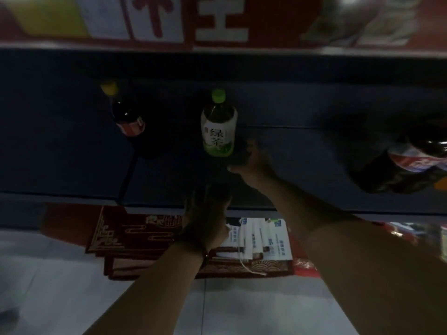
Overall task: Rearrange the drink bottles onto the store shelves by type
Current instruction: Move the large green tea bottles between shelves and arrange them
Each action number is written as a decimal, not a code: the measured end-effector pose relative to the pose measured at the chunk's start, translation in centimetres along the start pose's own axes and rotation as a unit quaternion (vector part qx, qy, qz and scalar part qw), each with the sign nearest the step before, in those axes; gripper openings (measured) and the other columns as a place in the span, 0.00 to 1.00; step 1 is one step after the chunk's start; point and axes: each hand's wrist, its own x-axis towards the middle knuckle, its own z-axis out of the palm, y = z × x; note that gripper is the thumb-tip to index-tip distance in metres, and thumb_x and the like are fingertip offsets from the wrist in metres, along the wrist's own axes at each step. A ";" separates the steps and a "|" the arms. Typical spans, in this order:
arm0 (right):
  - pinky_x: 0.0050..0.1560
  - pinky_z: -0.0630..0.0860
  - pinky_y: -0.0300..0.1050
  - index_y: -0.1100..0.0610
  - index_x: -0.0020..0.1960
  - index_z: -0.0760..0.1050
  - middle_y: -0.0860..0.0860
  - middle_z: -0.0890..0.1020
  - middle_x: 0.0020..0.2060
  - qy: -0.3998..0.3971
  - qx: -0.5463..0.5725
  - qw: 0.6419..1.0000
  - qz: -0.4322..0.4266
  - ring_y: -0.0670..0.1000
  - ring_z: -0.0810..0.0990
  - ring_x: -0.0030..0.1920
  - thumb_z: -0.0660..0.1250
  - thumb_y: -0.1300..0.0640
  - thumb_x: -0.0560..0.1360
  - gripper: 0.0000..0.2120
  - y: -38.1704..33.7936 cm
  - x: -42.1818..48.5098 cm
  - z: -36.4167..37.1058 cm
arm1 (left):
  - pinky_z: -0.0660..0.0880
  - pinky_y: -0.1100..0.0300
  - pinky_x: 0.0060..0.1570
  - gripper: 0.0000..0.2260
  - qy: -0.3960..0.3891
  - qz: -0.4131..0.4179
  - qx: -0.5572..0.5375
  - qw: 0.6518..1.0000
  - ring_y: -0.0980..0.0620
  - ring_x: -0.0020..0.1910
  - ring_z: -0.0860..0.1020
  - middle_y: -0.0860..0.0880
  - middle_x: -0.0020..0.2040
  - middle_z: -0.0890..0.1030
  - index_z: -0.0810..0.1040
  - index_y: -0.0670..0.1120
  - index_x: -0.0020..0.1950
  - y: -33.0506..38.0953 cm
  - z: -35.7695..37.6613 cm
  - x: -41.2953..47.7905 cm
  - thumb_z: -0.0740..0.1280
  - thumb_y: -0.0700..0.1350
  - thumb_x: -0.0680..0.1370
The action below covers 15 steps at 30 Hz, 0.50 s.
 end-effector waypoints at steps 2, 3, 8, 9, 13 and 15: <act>0.74 0.73 0.59 0.52 0.82 0.59 0.54 0.70 0.78 0.016 -0.009 1.000 -0.024 0.57 0.70 0.76 0.89 0.46 0.59 0.61 -1.9 1.9 0.5 | 0.50 0.33 0.82 0.39 -0.012 -0.002 -0.002 1.000 0.33 0.84 0.46 0.46 0.87 0.47 0.52 0.61 0.84 0.0 -0.4 0.1 0.72 0.51 0.79; 0.74 0.74 0.59 0.52 0.82 0.59 0.52 0.70 0.78 0.024 0.004 0.999 -0.034 0.56 0.71 0.76 0.89 0.40 0.53 0.66 -3.0 2.6 0.7 | 0.49 0.34 0.82 0.37 -0.014 -0.008 -0.006 1.000 0.33 0.84 0.45 0.45 0.87 0.47 0.53 0.61 0.84 0.1 -0.4 0.1 0.71 0.50 0.81; 0.67 0.79 0.53 0.52 0.79 0.65 0.51 0.77 0.73 0.030 0.062 0.997 -0.046 0.56 0.76 0.72 0.90 0.50 0.58 0.56 -5.9 4.0 1.0 | 0.47 0.36 0.83 0.33 -0.052 -0.043 -0.035 0.997 0.32 0.84 0.42 0.45 0.87 0.43 0.55 0.63 0.84 1.1 -1.5 0.2 0.66 0.47 0.84; 0.67 0.79 0.52 0.52 0.78 0.66 0.49 0.77 0.72 0.026 0.071 0.996 -0.056 0.55 0.76 0.72 0.90 0.52 0.59 0.54 -6.1 3.8 1.0 | 0.49 0.36 0.83 0.32 -0.054 -0.042 -0.030 0.997 0.33 0.84 0.43 0.45 0.87 0.45 0.56 0.63 0.84 1.1 -1.8 0.2 0.67 0.48 0.84; 0.67 0.79 0.52 0.46 0.73 0.66 0.44 0.77 0.68 0.016 0.092 0.993 -0.074 0.50 0.76 0.69 0.89 0.49 0.60 0.48 -4.5 0.9 0.9 | 0.65 0.43 0.78 0.26 -0.014 -0.071 -0.071 0.995 0.40 0.83 0.59 0.46 0.85 0.56 0.64 0.60 0.82 0.6 -2.2 0.0 0.66 0.54 0.84; 0.68 0.79 0.53 0.44 0.70 0.66 0.43 0.77 0.67 0.011 0.098 0.992 -0.076 0.49 0.77 0.68 0.89 0.46 0.58 0.47 -3.4 -1.6 0.7 | 0.75 0.50 0.69 0.26 0.045 -0.106 -0.143 0.983 0.45 0.75 0.71 0.46 0.81 0.66 0.65 0.55 0.81 0.4 -1.8 -0.6 0.66 0.54 0.84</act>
